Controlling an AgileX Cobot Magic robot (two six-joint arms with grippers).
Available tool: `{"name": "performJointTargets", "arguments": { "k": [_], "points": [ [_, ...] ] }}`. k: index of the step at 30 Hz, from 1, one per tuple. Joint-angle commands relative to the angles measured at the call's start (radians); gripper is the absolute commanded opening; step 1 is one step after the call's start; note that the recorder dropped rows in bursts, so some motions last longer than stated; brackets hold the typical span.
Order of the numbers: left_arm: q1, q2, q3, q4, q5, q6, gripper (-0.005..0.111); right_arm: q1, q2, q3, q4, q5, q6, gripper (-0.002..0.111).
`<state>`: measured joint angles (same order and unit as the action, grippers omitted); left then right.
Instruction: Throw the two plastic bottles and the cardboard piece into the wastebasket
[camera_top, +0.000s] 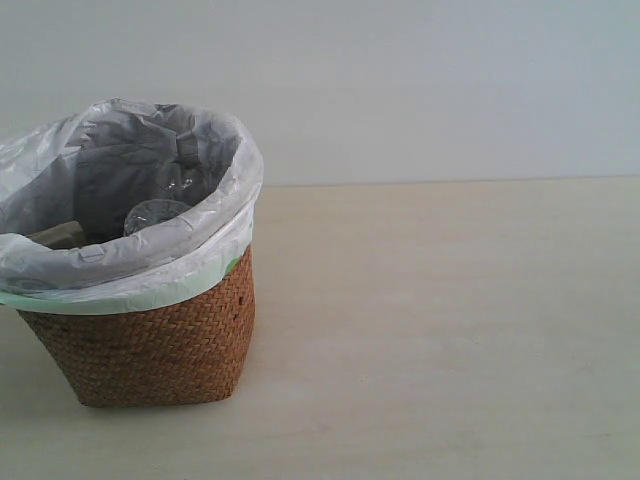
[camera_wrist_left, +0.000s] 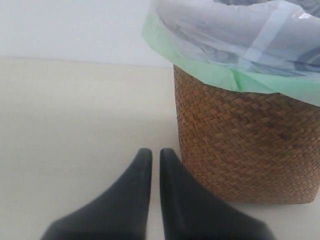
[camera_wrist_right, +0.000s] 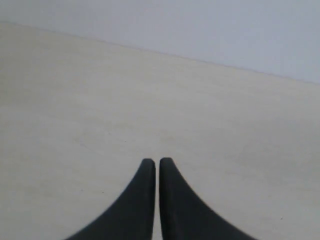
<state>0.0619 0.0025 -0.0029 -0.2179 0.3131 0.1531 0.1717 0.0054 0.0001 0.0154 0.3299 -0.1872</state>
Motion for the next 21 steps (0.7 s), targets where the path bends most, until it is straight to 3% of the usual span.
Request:
{"name": "performJointTargets", "arguments": {
  "k": [1,8,21],
  "points": [
    [0.003,-0.002,0.003,0.002,-0.003,-0.009,0.006,-0.001,-0.005,0.000,0.000,-0.006,-0.067,0.001],
    [0.003,-0.002,0.003,0.002,-0.003,-0.009,0.006,-0.001,-0.005,0.000,0.000,-0.006,0.178,0.001],
    [0.003,-0.002,0.003,0.002,-0.003,-0.009,0.006,-0.001,-0.005,0.000,0.000,-0.006,0.087,0.001]
  ]
}}
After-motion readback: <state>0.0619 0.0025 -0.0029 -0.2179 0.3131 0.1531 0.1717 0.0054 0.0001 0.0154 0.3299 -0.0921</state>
